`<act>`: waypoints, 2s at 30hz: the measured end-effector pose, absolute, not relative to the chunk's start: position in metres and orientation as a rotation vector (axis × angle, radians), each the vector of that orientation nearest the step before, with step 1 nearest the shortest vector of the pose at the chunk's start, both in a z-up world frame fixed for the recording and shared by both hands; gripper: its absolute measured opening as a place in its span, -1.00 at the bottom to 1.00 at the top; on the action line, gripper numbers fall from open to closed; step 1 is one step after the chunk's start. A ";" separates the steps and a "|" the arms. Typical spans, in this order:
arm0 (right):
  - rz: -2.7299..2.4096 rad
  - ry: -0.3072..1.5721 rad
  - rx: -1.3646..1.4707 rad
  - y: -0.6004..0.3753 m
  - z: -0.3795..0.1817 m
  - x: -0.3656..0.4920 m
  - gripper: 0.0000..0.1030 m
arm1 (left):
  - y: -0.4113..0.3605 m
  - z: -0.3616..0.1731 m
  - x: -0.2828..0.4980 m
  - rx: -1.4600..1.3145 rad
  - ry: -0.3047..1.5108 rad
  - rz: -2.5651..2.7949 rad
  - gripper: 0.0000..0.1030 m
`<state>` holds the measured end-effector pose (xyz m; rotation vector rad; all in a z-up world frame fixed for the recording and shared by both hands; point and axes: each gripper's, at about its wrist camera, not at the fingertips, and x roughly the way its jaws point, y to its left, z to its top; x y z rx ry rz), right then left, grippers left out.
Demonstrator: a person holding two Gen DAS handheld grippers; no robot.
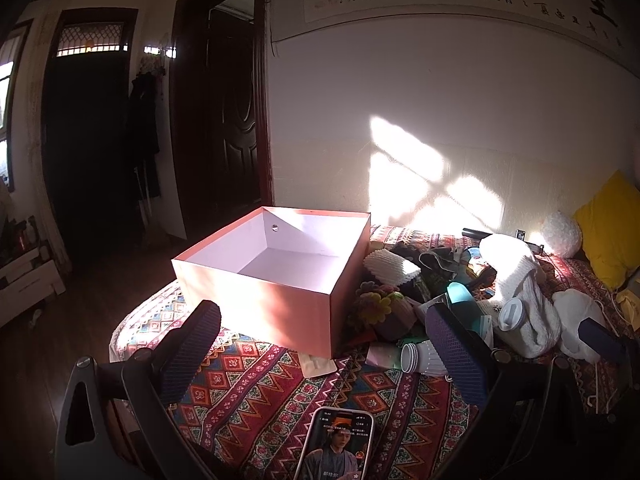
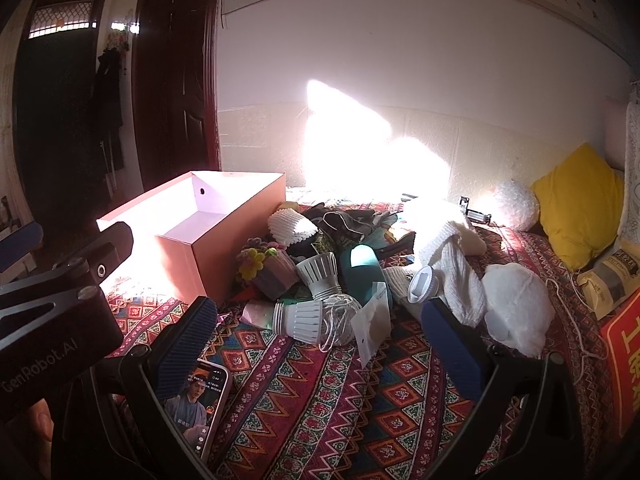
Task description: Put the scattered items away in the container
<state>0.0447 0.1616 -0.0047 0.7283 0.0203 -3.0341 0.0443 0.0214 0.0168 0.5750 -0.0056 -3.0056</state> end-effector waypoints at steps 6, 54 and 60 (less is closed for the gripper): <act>-3.036 0.001 0.722 0.166 -0.003 0.047 0.98 | 0.026 0.015 0.044 0.575 -0.029 -3.005 1.00; -3.097 -0.054 0.702 0.200 0.005 0.073 0.98 | 0.066 0.024 0.068 0.518 -0.072 -3.072 1.00; -3.109 -0.066 0.699 0.209 0.006 0.078 0.98 | 0.073 0.026 0.072 0.498 -0.084 -3.074 1.00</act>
